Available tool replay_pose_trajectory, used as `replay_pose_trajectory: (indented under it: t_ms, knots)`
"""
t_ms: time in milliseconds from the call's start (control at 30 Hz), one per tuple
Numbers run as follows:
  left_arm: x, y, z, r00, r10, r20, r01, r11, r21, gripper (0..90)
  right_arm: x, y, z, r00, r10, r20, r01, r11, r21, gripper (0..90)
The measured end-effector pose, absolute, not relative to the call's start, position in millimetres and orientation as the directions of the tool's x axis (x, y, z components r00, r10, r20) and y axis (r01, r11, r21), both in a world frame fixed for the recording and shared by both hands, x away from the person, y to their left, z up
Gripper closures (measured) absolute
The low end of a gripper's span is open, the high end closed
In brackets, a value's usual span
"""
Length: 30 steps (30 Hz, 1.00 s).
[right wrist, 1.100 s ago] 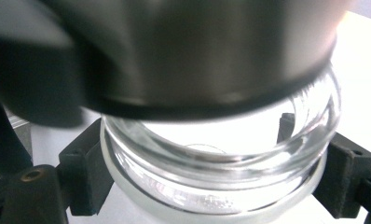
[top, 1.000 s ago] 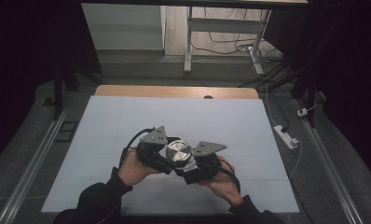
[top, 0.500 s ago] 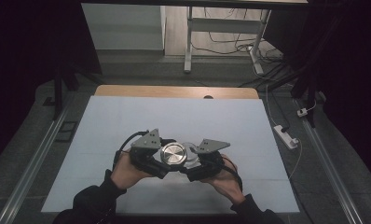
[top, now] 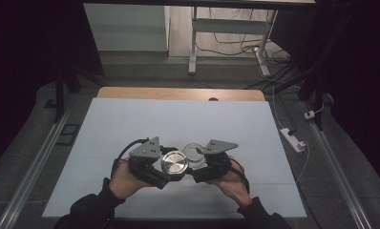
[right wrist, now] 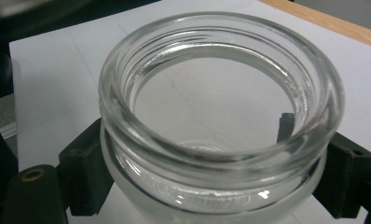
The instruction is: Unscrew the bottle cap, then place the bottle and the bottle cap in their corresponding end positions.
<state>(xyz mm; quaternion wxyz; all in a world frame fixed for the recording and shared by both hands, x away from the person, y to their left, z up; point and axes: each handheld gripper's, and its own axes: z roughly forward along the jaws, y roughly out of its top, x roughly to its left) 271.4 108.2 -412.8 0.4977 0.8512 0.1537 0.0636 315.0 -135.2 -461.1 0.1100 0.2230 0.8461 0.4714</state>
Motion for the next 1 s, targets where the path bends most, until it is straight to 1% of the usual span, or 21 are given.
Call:
replay_pose_trajectory:
  t_ms: [300, 733, 1000]
  knots:
    - [268, 109, -422, 0.946, 0.315, -0.070, 0.218, -0.465, 0.858, 19.3, 318, -137, -460, -0.875, 0.483, 0.024, 0.273, 0.451, 0.850, 15.0]
    - [259, 110, -434, 0.946, 0.314, -0.081, 0.231, -0.477, 0.848, 19.3, 324, -137, -457, -0.875, 0.484, 0.019, 0.267, 0.450, 0.852, 15.0]
    - [255, 107, -440, 0.949, 0.305, -0.076, 0.222, -0.481, 0.848, 19.3, 330, -132, -456, -0.874, 0.486, 0.018, 0.267, 0.449, 0.853, 15.0]
